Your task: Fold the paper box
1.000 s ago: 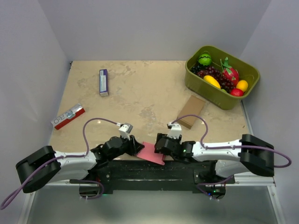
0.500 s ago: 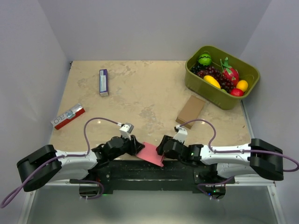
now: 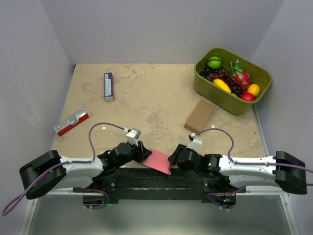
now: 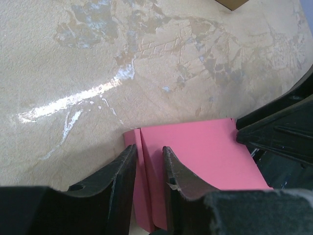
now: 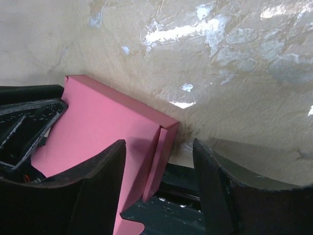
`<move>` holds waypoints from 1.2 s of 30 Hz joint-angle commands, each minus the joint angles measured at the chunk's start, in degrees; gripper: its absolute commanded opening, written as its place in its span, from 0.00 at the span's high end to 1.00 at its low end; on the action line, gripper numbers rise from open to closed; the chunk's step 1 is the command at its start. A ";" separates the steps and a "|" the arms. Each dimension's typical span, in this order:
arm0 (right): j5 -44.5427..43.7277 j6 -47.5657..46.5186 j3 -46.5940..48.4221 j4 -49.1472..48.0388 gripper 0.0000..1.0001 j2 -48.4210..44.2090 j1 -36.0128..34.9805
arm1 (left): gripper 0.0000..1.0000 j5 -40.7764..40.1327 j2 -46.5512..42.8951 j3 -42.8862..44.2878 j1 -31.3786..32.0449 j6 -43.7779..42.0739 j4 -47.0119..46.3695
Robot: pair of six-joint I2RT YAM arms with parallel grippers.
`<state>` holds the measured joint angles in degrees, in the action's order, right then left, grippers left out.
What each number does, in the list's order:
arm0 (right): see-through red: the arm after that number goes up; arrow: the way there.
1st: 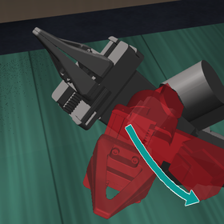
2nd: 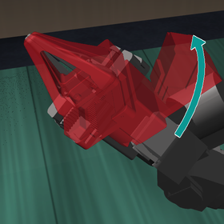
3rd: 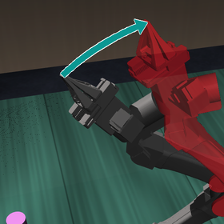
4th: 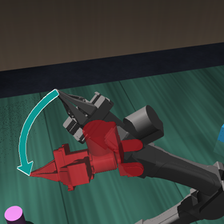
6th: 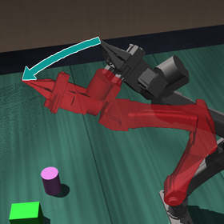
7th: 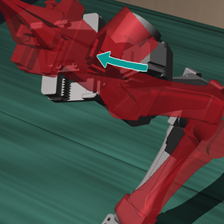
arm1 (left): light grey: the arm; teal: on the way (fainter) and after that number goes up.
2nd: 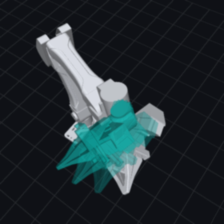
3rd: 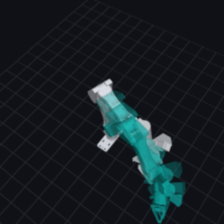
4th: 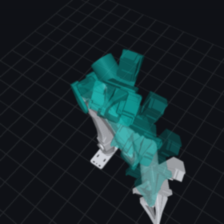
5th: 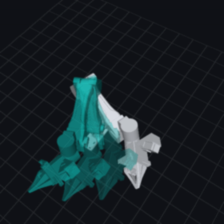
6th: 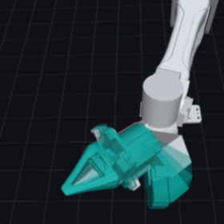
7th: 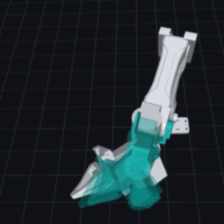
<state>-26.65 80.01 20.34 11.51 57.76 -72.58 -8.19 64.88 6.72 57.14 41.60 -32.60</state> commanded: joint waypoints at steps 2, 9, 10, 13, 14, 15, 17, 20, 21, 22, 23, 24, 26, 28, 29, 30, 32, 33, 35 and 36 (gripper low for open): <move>1.69 2.52 -1.61 -2.01 0.45 2.18 -1.25 | 0.68 -2.63 1.91 -0.75 0.25 -0.82 8.87; 2.84 4.81 -3.11 -7.64 0.59 10.00 -3.27 | 0.68 -2.10 2.62 -0.13 0.25 -0.82 8.34; 2.75 4.98 -3.02 -8.08 0.61 11.05 -3.53 | 0.68 -1.92 2.53 -0.04 0.25 -1.00 8.25; 2.75 5.95 -3.02 -8.61 0.68 13.96 -3.80 | 0.65 -1.22 1.66 0.49 0.25 -1.09 8.52; 2.49 6.56 -3.02 -8.43 0.69 14.40 -3.89 | 0.64 -1.13 1.30 0.83 0.25 -1.26 9.04; 2.31 6.74 -3.02 -8.08 0.70 15.01 -3.89 | 0.62 -1.04 0.78 1.10 0.25 -1.44 9.48; 1.87 7.26 -2.94 -7.99 0.70 15.10 -3.98 | 0.56 -1.39 -1.07 2.41 0.25 -2.14 11.93; 1.26 7.97 -3.02 -7.38 0.71 14.84 -3.98 | 0.45 -2.62 -4.23 4.96 0.25 -3.46 16.75; 1.17 7.97 -3.02 -7.12 0.71 14.58 -3.98 | 0.43 -2.80 -5.11 5.58 0.25 -3.72 18.00; 1.08 8.06 -3.20 -6.94 0.71 14.14 -3.98 | 0.40 -2.97 -6.86 6.28 0.25 -3.90 19.14; 0.82 8.32 -3.11 -6.76 0.71 13.96 -3.98 | 0.39 -2.98 -7.66 6.46 0.25 -3.90 20.98; 0.47 8.50 -3.20 -6.24 0.71 13.70 -3.98 | 0.39 -3.15 -8.45 6.55 0.25 -3.90 21.87; 0.03 8.67 -3.29 -5.71 0.71 12.82 -3.98 | 0.38 -3.42 -10.21 6.11 0.16 -3.46 24.06; -0.76 8.76 -3.29 -5.09 0.71 12.29 -4.06 | 0.37 -3.33 -11.44 4.80 0.25 -2.50 24.69; -1.03 8.68 -3.29 -4.92 0.71 11.94 -4.06 | 0.37 -3.07 -11.71 4.36 0.25 -2.06 24.60; -1.47 8.41 -3.03 -4.39 0.71 12.03 -3.98 | 0.37 -3.06 -12.06 3.83 0.25 -1.79 24.43; -2.96 7.98 -1.80 -3.25 0.71 12.20 -3.98 | 0.37 -2.80 -12.85 2.77 0.25 -1.09 23.90; -3.23 7.62 -1.18 -1.94 0.71 12.38 -4.06 | 0.37 -2.54 -12.85 2.42 0.25 -1.00 23.46; -4.54 6.05 0.66 -0.88 0.71 12.90 -3.98 | 0.39 -1.49 -12.06 1.37 0.16 -1.00 21.28; -5.16 5.43 1.36 -0.35 0.70 13.78 -3.98 | 0.41 -0.96 -11.45 1.10 0.16 -1.00 20.48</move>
<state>-27.88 88.66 20.43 -0.32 68.88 -76.23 -10.61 52.64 9.43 57.14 39.92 -9.52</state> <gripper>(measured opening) 0.298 0.613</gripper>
